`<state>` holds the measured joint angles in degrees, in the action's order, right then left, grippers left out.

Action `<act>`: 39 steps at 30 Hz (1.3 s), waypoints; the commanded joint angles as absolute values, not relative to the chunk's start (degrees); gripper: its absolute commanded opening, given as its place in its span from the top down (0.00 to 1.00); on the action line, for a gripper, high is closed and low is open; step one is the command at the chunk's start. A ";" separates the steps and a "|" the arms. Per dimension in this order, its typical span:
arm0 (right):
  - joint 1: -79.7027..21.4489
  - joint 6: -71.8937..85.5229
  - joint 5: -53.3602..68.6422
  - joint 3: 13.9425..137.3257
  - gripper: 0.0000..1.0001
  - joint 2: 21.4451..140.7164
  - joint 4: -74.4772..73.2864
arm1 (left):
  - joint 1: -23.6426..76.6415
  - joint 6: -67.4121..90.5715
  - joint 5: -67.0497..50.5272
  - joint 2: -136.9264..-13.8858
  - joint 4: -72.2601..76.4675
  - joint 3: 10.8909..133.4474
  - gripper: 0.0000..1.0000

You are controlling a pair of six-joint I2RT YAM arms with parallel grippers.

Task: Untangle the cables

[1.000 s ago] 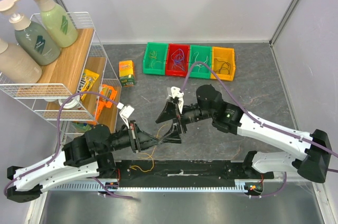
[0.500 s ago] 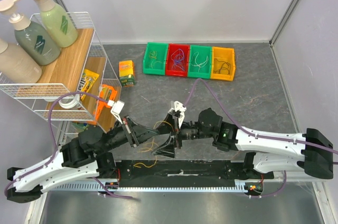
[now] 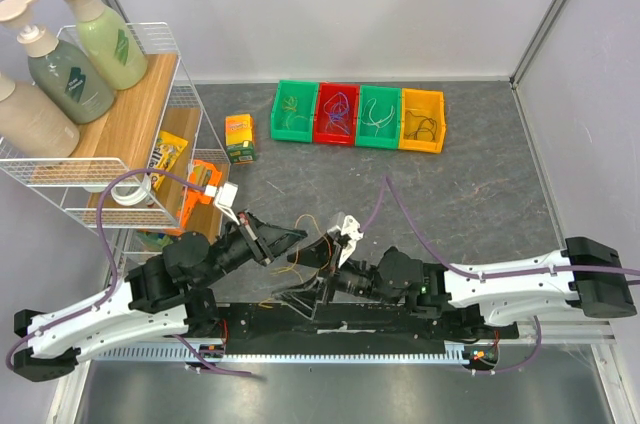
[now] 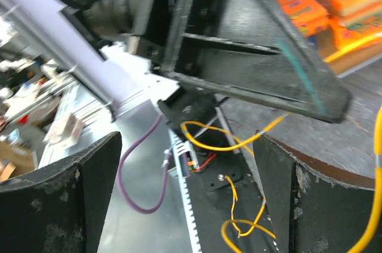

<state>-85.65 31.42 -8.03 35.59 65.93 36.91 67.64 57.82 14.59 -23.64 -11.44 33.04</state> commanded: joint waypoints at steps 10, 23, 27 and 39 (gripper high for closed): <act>-87.19 51.33 -35.16 40.44 0.12 67.59 25.47 | 67.59 61.08 20.48 -25.31 -8.09 33.58 0.99; -87.80 59.49 -40.42 47.81 0.02 65.48 3.71 | 67.59 61.52 27.42 -26.45 -13.35 34.01 0.98; -87.80 58.71 -42.71 49.92 0.02 65.48 0.17 | 67.67 62.22 27.95 -27.24 -13.89 34.19 0.98; -87.80 64.07 -44.82 58.18 0.32 74.00 -8.17 | 67.67 64.60 27.07 -29.36 -14.15 34.89 0.98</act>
